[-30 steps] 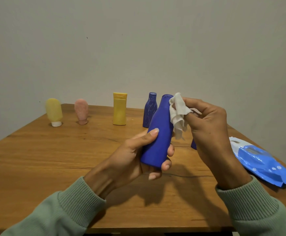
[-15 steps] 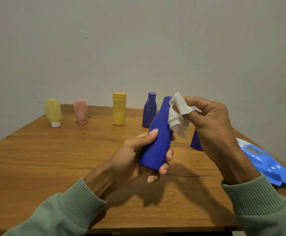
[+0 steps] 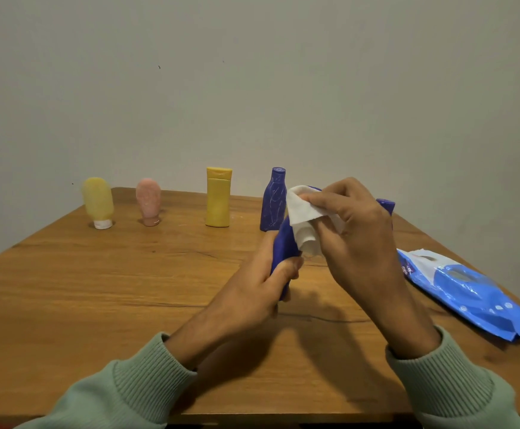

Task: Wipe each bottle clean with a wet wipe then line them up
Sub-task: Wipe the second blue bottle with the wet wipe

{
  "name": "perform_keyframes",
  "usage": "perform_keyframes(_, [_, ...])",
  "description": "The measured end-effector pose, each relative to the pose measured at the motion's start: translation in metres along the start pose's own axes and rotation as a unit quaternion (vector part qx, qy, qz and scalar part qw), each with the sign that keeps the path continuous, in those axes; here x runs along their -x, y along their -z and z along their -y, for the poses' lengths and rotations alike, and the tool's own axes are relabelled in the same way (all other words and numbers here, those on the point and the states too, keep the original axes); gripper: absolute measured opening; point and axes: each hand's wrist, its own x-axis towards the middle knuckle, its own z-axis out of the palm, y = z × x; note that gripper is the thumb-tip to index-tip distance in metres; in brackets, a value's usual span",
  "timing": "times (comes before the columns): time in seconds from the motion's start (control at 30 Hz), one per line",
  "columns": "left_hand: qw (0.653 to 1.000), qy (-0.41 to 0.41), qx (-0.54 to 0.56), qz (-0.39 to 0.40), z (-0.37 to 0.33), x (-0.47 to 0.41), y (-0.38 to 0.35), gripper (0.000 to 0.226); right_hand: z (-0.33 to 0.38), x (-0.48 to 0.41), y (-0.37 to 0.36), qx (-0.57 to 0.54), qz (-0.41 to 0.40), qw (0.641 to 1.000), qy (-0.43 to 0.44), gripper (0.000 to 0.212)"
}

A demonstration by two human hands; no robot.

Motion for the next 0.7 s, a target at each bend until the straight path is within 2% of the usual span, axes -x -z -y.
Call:
perform_keyframes(0.1, [0.996, -0.013, -0.084, -0.029, 0.004, -0.001, -0.003, 0.027, 0.002, 0.003, -0.003, 0.05, -0.009, 0.998, 0.023, 0.039])
perform_keyframes(0.2, [0.986, -0.02, -0.158, -0.055, 0.01, -0.003, -0.003, 0.039, 0.005, 0.006, -0.008, 0.101, 0.008, 0.994, 0.045, 0.041])
perform_keyframes(0.3, [0.986, -0.007, -0.155, -0.069, 0.012, -0.005, -0.002, 0.042, 0.007, 0.006, -0.011, 0.085, 0.051, 0.994, 0.055, 0.043])
perform_keyframes(0.4, [0.996, 0.008, -0.065, -0.059, 0.006, -0.004, 0.001, 0.031, 0.007, 0.004, -0.006, -0.008, 0.087, 0.995, 0.048, 0.039])
perform_keyframes(0.53, [0.993, 0.036, 0.115, -0.015, -0.001, -0.005, 0.007, 0.023, 0.002, -0.001, 0.0, -0.12, 0.097, 0.988, -0.022, 0.039])
perform_keyframes(0.63, [0.971, 0.051, 0.23, 0.026, -0.005, -0.006, 0.008, 0.033, -0.003, -0.004, 0.001, -0.17, 0.06, 0.981, -0.07, 0.032])
perform_keyframes(0.7, [0.956, 0.06, 0.286, 0.035, -0.008, -0.006, 0.009, 0.039, -0.004, -0.004, 0.003, -0.21, 0.068, 0.97, -0.102, 0.028])
